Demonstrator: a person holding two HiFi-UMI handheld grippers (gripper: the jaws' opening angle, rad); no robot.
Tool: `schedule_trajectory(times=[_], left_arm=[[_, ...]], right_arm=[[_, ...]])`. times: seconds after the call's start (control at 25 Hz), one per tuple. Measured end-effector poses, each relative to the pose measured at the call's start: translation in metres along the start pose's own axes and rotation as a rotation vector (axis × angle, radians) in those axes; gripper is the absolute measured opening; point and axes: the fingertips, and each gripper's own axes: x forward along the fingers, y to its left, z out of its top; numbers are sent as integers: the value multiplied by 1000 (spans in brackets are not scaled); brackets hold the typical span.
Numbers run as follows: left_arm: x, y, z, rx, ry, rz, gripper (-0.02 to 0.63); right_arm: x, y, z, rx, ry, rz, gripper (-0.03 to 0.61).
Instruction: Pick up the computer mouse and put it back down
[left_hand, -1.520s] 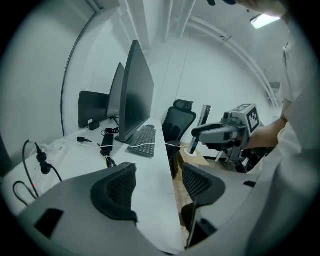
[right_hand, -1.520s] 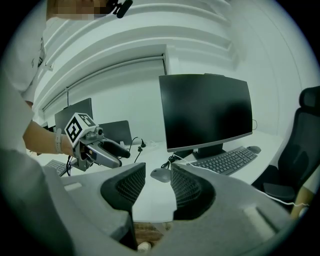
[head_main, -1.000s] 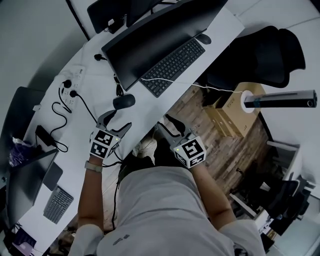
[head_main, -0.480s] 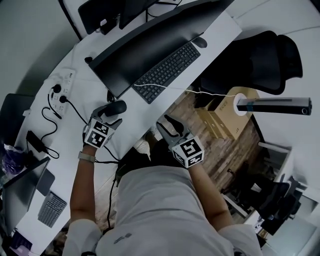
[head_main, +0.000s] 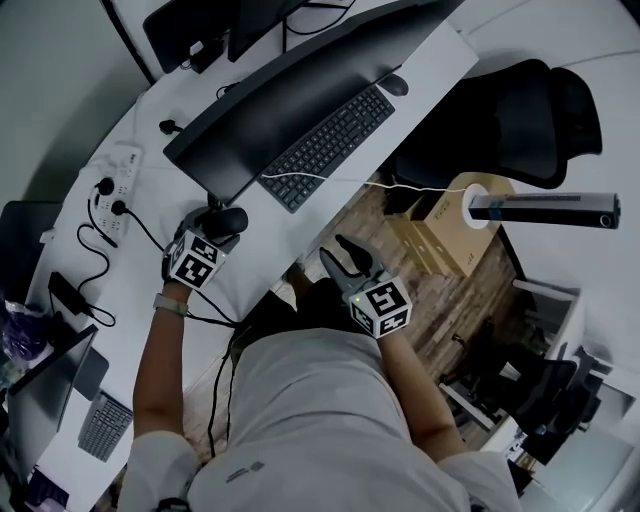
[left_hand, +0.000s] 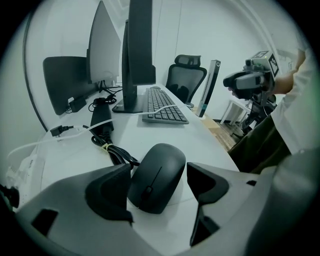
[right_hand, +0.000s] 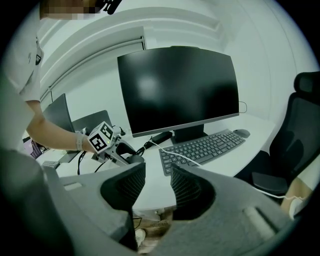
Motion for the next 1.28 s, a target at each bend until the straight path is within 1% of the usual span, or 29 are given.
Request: schedule_trajectory(times=[0.2, 0.36, 0.52, 0.76, 0.92, 0.96, 1.04, 1.12, 1.28], left_arm=[[4, -4, -4, 109, 34, 4, 330], [5, -11, -10, 111, 59, -27, 330], [6, -23, -14, 156, 96, -44, 330], [15, -25, -12, 185, 126, -44, 330], [19, -23, -9, 164, 115, -73, 330], [18, -22, -9, 153, 107, -69, 329], [17, -20, -8, 137, 96, -56, 303], [16, -21, -8, 125, 89, -50, 298], [10, -24, -10, 56, 61, -55, 293]], right_arm=[[-4, -4, 0, 6, 0, -17, 155], [-5, -5, -2, 11, -1, -19, 155], [-4, -5, -3, 16, -2, -16, 155], [-5, -3, -5, 18, -5, -15, 155], [-7, -3, -9, 25, -3, -21, 155], [-7, -3, -10, 31, -3, -21, 155], [-7, -1, -12, 39, -2, -18, 155], [-7, 1, -12, 43, -2, -14, 155], [-5, 6, -11, 42, -5, -5, 155]])
